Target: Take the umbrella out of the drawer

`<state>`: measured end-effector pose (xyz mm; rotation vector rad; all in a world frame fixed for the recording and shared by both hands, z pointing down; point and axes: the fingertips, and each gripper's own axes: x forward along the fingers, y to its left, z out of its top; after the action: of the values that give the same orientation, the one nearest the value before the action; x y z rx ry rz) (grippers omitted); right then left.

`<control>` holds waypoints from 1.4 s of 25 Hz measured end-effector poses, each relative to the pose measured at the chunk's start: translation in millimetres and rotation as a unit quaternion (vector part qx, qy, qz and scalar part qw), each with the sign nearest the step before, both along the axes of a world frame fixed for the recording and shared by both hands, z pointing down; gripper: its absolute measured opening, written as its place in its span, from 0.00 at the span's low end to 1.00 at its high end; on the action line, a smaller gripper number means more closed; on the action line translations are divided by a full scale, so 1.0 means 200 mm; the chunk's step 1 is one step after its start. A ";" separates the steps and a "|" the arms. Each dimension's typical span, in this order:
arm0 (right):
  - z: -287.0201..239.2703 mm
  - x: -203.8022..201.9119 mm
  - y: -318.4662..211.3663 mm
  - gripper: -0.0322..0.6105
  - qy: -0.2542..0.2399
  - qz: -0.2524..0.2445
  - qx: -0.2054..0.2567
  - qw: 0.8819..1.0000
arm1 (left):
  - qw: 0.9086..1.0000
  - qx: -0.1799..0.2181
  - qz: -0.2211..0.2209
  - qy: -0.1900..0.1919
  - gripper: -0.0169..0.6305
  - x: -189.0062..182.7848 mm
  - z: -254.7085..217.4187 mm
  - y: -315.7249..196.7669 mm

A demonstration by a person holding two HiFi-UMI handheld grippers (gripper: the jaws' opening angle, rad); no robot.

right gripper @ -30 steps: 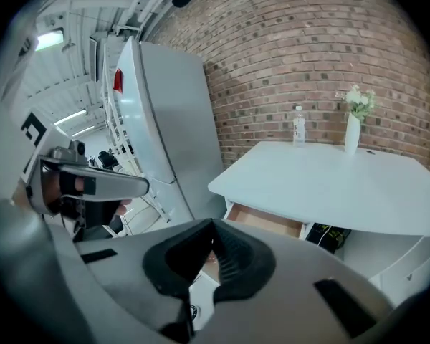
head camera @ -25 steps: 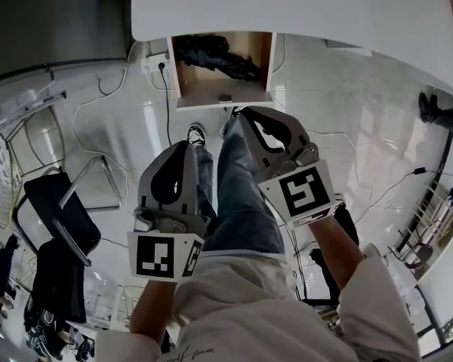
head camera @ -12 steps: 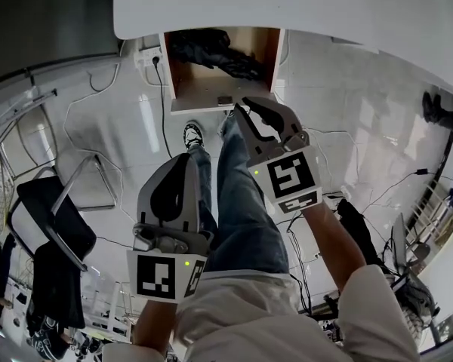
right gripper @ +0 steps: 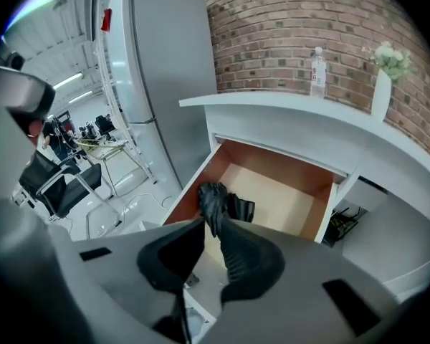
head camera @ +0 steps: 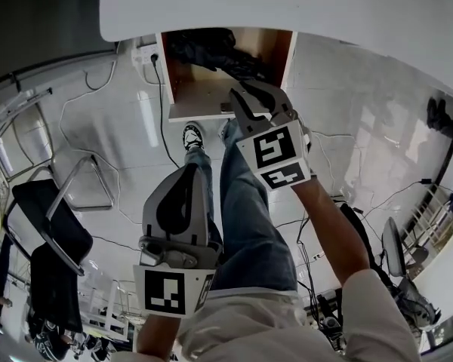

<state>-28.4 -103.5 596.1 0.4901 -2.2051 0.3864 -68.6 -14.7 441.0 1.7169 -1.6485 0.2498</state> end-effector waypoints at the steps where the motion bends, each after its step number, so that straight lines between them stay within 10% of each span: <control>1: 0.03 0.00 -0.01 0.17 0.005 -0.002 0.000 1.000 | 1.000 -0.003 -0.001 0.000 0.05 0.00 0.02 0.00; 35: 0.81 -0.12 -0.16 0.51 0.175 -0.108 0.033 0.978 | 0.999 -0.040 0.000 0.036 0.05 -0.04 0.27 0.04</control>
<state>-51.8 -135.1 758.5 0.3210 -1.9071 0.1017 -76.7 -5.7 495.1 1.6463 -1.5652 0.2474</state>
